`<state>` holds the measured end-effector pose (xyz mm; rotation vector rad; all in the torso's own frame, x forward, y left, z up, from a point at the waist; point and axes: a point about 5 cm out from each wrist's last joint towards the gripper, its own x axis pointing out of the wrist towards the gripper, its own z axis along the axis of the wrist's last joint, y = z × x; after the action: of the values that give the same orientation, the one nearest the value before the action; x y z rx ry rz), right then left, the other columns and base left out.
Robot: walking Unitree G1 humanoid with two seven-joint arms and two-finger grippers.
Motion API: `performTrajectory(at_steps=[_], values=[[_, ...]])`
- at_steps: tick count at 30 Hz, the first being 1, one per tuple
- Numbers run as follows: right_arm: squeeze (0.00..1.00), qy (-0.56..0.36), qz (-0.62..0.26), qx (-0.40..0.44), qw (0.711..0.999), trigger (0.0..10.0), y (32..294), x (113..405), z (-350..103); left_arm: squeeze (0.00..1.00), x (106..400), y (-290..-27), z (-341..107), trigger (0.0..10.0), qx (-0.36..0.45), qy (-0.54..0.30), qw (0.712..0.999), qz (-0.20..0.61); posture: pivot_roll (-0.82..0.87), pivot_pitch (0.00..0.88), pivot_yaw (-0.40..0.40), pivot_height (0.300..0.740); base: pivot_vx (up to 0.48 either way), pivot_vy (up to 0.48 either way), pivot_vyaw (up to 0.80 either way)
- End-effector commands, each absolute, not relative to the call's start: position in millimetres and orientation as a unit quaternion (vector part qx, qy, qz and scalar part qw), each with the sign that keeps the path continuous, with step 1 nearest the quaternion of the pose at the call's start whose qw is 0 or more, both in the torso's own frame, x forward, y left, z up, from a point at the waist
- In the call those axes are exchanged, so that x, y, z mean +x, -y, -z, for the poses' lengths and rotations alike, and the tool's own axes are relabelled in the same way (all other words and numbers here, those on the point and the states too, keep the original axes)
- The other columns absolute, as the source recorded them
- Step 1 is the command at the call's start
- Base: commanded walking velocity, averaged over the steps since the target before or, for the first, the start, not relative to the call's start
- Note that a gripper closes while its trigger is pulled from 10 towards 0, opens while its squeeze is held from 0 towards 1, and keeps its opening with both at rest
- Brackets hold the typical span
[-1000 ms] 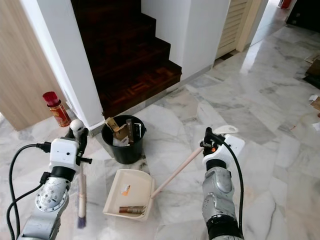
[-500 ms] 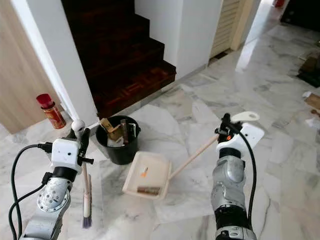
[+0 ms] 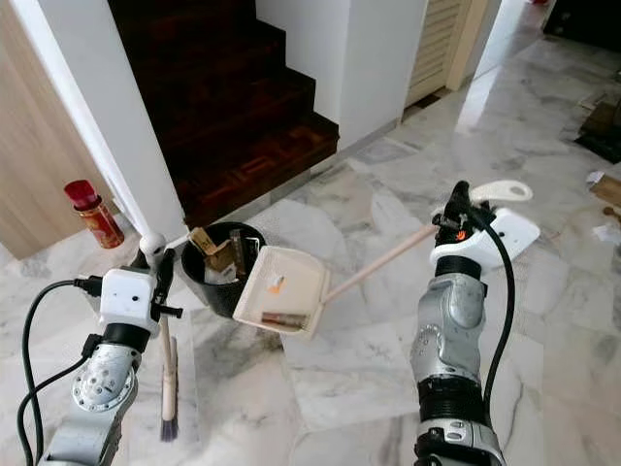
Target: Sweep floor
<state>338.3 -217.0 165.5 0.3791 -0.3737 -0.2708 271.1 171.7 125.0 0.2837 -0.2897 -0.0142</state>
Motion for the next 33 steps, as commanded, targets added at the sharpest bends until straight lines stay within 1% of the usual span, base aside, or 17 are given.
performTrajectory(at_steps=[1,4,7,10,14,16,20,33], values=[[0.0,0.234,0.135,0.211,0.939,10.0,220.6,339.8,-192.3,0.0,272.5,-171.6,-134.9,10.0,0.152,0.17,0.974,0.005,0.07,0.036,-0.008,0.74,0.0,0.0,0.0],[0.0,0.237,0.136,0.213,0.938,10.0,221.2,340.8,-196.4,0.0,272.7,-171.7,-135.3,10.0,0.154,0.171,0.973,0.003,0.07,0.036,-0.008,0.74,0.0,0.0,0.0],[0.0,0.242,0.12,0.214,0.939,10.0,215.0,343.5,-202.4,0.0,272.7,-171.2,-135.4,10.0,0.155,0.173,0.973,0.004,0.06,0.036,-0.009,0.74,0.0,0.0,0.0],[0.0,0.243,0.09,0.208,0.943,10.0,200.8,346.4,-206.3,0.0,272.6,-170.0,-135.1,10.0,0.154,0.172,0.973,0.005,0.06,0.035,-0.01,0.74,0.0,0.0,0.0],[0.0,0.241,0.072,0.203,0.946,10.0,191.8,347.5,-208.2,0.0,272.9,-171.1,-134.9,10.0,0.152,0.17,0.974,0.004,0.06,0.035,-0.01,0.74,0.0,0.0,0.0],[0.0,0.244,0.053,0.19,0.95,10.0,183.0,347.6,-210.5,0.0,273.4,-172.4,-135.0,10.0,0.151,0.169,0.974,0.001,0.07,0.033,-0.012,0.74,0.0,0.0,0.26],[0.0,0.241,0.05,0.199,0.949,10.0,182.2,348.3,-209.8,0.0,273.6,-172.4,-134.9,10.0,0.151,0.169,0.974,0.0,0.07,0.032,-0.014,0.74,0.0,0.0,0.52],[0.0,0.237,0.036,0.194,0.951,10.0,178.3,347.5,-210.3,0.0,273.4,-171.9,-134.2,10.0,0.15,0.167,0.975,0.0,0.07,0.032,-0.015,0.74,0.0,0.0,0.0]])
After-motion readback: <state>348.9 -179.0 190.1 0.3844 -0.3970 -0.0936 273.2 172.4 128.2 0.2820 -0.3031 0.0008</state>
